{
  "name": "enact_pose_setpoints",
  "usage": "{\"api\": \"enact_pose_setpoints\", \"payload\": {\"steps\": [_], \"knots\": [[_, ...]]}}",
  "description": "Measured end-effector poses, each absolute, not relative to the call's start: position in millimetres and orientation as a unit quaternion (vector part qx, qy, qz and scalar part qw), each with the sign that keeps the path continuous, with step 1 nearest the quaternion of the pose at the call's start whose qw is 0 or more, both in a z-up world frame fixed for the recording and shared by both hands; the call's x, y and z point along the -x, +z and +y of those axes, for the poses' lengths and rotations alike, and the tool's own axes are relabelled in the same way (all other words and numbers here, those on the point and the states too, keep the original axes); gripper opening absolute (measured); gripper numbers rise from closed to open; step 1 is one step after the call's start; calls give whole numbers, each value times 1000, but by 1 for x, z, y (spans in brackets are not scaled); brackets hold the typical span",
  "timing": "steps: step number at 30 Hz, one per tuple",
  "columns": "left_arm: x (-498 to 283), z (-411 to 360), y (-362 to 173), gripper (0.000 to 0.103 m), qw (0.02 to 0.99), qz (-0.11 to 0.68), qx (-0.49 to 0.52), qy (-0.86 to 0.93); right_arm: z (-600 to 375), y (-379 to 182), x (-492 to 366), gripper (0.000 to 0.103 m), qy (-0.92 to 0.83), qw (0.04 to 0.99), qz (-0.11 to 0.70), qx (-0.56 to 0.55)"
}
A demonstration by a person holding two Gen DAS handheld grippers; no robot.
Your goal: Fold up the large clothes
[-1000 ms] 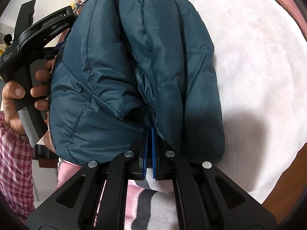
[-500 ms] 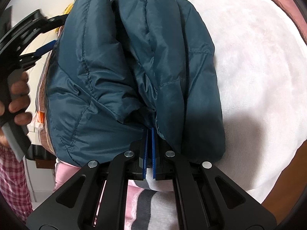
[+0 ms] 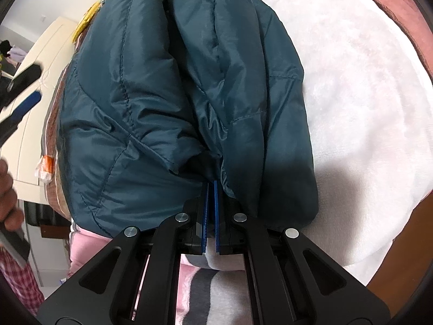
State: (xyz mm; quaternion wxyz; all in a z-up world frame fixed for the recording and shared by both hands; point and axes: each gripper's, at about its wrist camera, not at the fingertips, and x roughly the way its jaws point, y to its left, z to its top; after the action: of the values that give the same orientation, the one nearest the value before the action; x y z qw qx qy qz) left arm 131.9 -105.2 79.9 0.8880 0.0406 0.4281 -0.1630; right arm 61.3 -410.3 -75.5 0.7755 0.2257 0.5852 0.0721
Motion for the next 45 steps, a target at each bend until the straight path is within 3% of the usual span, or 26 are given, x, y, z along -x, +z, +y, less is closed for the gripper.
{"api": "enact_pose_setpoints", "payload": {"steps": [13,23,26,28,30,33,36,45], "knots": [[-83,-7,38,81,856,465,111,-196,-407,-73,-63,1,59,777,585,-227],[-105,-9,-11,83,794,514,217,-241,-423,-71,-59,8,75,767,575,-276],[-112,-14,-25,84,787,527,212,-240,-434,-56,-53,20,91,770,558,-296],[-113,-14,-29,85,784,527,218,-246,-445,-38,-47,48,100,787,530,-300],[-116,-15,-33,86,778,527,227,-258,-461,-15,-43,62,82,816,491,-293],[-119,-16,-36,89,773,527,233,-268,-480,-2,-53,74,61,835,463,-290],[-122,-18,-39,91,765,529,242,-276,-488,-13,-72,79,61,827,473,-299],[-132,-23,-48,96,755,531,239,-302,-498,-83,-121,79,49,773,539,-330]]}}
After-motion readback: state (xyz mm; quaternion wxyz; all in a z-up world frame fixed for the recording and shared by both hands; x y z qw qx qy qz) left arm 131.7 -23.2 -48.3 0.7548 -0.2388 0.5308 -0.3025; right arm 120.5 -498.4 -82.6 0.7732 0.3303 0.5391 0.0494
